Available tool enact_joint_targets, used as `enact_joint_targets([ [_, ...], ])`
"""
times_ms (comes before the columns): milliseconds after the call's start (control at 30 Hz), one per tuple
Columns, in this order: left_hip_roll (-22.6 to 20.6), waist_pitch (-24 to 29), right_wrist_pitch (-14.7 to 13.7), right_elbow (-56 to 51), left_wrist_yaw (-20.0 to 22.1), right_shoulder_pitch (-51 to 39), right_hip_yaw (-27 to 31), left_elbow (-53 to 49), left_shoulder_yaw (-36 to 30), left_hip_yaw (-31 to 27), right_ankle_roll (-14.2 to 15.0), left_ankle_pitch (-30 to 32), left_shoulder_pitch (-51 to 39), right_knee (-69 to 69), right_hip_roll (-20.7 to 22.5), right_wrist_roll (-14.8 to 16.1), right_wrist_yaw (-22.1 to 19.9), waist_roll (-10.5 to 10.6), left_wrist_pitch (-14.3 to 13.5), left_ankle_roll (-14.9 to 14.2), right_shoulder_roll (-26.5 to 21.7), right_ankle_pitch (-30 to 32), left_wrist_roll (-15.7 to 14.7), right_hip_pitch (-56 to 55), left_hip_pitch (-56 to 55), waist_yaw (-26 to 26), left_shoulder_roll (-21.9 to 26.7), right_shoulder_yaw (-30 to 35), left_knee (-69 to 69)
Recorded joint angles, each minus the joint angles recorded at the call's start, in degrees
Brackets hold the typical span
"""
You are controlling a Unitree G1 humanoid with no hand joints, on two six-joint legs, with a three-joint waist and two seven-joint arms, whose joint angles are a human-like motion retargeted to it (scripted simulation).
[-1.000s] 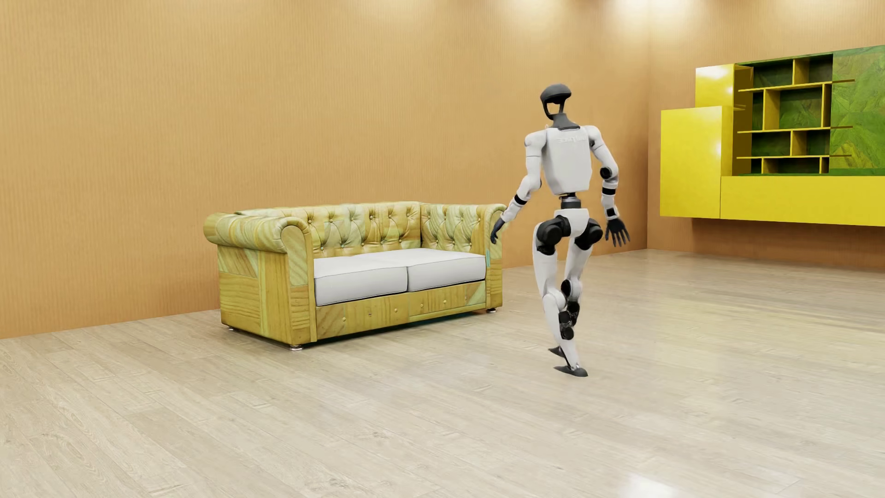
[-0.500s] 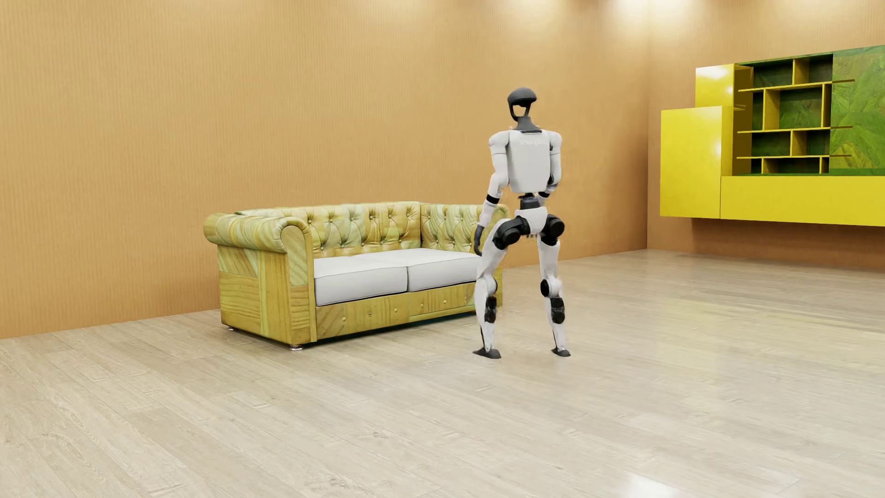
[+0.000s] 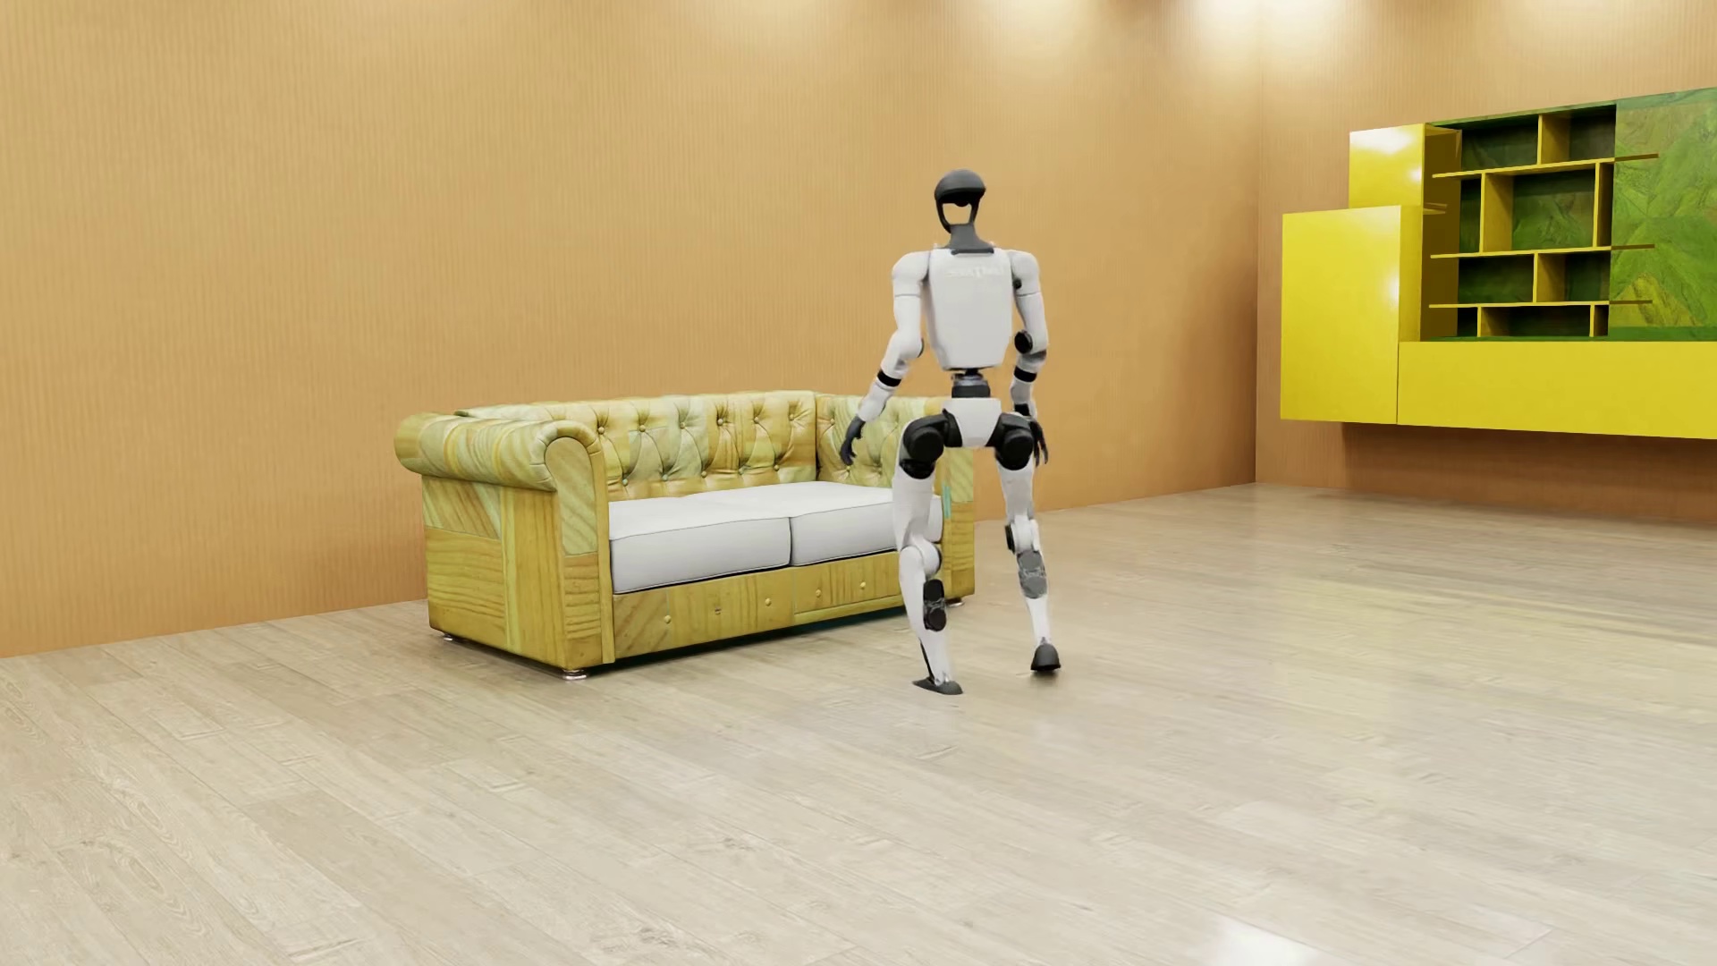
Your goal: Head to the sofa
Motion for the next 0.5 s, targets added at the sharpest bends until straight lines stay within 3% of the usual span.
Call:
enact_joint_targets([
  [100, -2.2, -0.98, 0.7, -0.63, 2.0, 7.42, 3.45, -2.88, -0.41, -2.55, 2.61, 0.46, -2.36, -10.67, 6.17, 5.37, 2.86, -1.83, -3.77, -0.99, -1.83, -0.25, -2.09, 0.87, 0.86, -1.03, -0.21, -4.15, -3.06],
  [133, -2.57, -1.36, -0.05, -1.71, 1.75, 10.47, 3.93, -3.21, -0.96, -3.8, -0.89, 0.91, -2.92, -18.14, 7.9, 6.87, 4.81, -2.26, -4.33, -1.34, -2.45, 2.05, -1.98, 3.02, 0.97, -1.29, -0.25, -5.37, -4.36],
  [167, -3.05, -1.69, -0.23, -2.51, 1.18, 13.25, 0.68, -3.0, -1.66, -5.07, -4.15, 1.06, -3.44, -22.89, 6.96, 8.0, 5.58, -2.65, -4.42, -1.74, -2.62, 0.09, -1.73, 5.68, 0.7, -1.35, -0.57, -6.64, -4.68],
  [200, -3.46, -1.98, 0.26, -2.61, 0.75, 15.08, -2.1, -2.21, -2.56, -6.42, -5.31, 1.29, -3.86, -26.4, 6.17, 8.37, 5.43, -2.91, -4.11, -2.14, -2.0, -1.42, -1.29, 8.07, 0.56, -1.49, -0.84, -7.17, -4.93],
  [267, -3.14, -2.36, 1.84, -0.32, 0.5, 15.7, -5.09, -0.31, -2.48, -8.7, -5.64, 1.65, -3.28, -31.53, 6.5, 6.49, 6.25, -2.81, -2.62, -2.99, -0.54, -0.58, -1.06, 11.27, 0.46, -1.69, -1.83, -4.92, -5.36],
  [367, -0.44, -2.3, 2.08, 1.23, -0.52, 11.67, -6.46, 3.0, 0.34, -9.8, -6.09, -0.84, 0.31, -32.54, 8.77, 2.77, 12.73, -1.65, -0.27, -4.4, 0.35, -0.77, -1.15, 11.62, -1.05, -1.34, -4.4, -0.14, -2.51],
  [400, 1.08, -2.09, 1.85, 0.2, -1.52, 9.98, -6.99, 4.44, 0.5, -10.41, -6.64, -2.29, 1.3, -32.32, 9.9, 2.41, 12.51, -1.23, 0.04, -4.98, 1.04, -1.34, -0.4, 11.65, -2.59, -1.22, -4.41, 0.02, 0.75],
  [500, 4.97, -1.15, -0.26, -3.72, -2.22, 6.41, -9.1, 8.64, 1.01, -14.8, -7.86, -0.85, 2.88, -30.08, 12.07, 2.32, 4.03, 0.4, 2.47, -8.18, 2.81, -3.45, 2.23, 12.04, -11.09, -1.4, -4.0, -2.29, 17.66],
])
